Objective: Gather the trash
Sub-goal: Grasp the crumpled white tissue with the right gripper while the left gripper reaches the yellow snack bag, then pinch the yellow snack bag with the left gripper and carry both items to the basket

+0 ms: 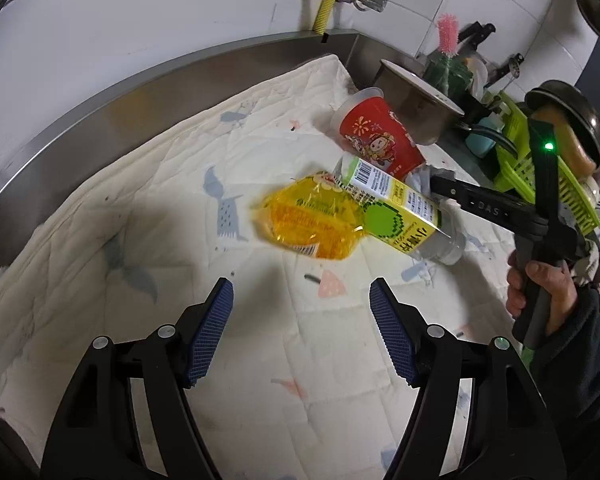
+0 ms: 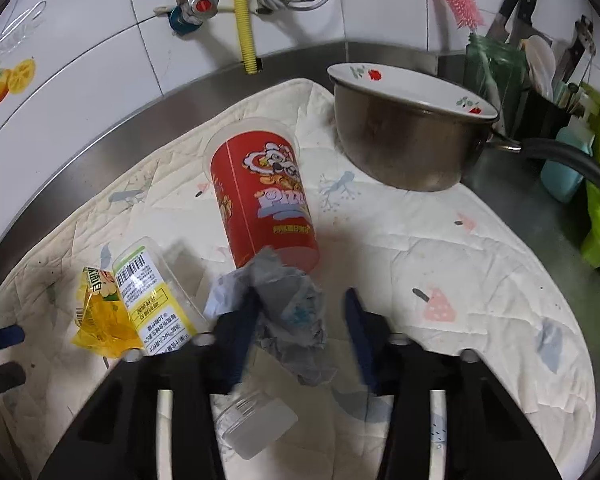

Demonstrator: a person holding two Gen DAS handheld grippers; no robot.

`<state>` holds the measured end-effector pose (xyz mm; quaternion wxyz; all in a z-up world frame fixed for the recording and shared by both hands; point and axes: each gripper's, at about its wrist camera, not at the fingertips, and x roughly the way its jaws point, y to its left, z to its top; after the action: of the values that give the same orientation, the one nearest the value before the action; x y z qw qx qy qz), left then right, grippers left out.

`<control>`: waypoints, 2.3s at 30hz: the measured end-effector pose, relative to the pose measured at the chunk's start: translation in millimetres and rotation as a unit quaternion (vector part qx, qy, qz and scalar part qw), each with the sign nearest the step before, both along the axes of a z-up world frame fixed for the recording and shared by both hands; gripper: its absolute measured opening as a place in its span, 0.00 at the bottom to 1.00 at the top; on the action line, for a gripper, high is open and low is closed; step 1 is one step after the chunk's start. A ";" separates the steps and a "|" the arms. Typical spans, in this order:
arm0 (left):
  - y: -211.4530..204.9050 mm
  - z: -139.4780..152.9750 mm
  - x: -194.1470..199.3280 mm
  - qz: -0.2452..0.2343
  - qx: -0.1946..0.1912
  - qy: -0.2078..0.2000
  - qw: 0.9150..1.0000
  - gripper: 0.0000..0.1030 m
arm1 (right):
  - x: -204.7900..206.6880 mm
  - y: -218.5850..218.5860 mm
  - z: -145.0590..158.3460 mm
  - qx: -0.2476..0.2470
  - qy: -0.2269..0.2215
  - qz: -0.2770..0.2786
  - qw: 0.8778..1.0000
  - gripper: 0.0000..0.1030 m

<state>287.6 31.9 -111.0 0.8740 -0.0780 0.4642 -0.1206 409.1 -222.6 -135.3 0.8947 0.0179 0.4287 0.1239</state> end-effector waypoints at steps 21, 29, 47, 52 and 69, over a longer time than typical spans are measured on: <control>-10.1 -35.2 75.1 0.141 -0.116 0.110 0.977 0.79 | -78.3 -35.8 57.2 0.020 -0.078 -0.008 0.997 0.17; -7.3 -53.8 86.0 0.169 -0.159 0.141 0.962 0.79 | -120.3 -55.7 72.4 0.025 -0.094 -0.021 0.995 0.17; 3.1 -62.2 79.7 0.169 -0.203 0.143 0.954 0.45 | -191.1 -90.8 71.6 0.043 -0.092 -0.065 0.993 0.17; 9.8 -58.2 72.9 0.165 -0.199 0.138 0.956 0.43 | -213.4 -100.6 64.5 0.044 -0.082 -0.084 0.992 0.17; 6.7 -22.3 18.5 0.115 -0.209 0.104 0.966 0.30 | -302.8 -158.7 44.6 0.033 -0.052 -0.192 0.980 0.18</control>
<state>306.1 38.6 -133.3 0.7929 -0.3239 0.5053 -0.1051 106.3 -381.3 -90.8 0.9218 0.1226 0.3661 -0.0352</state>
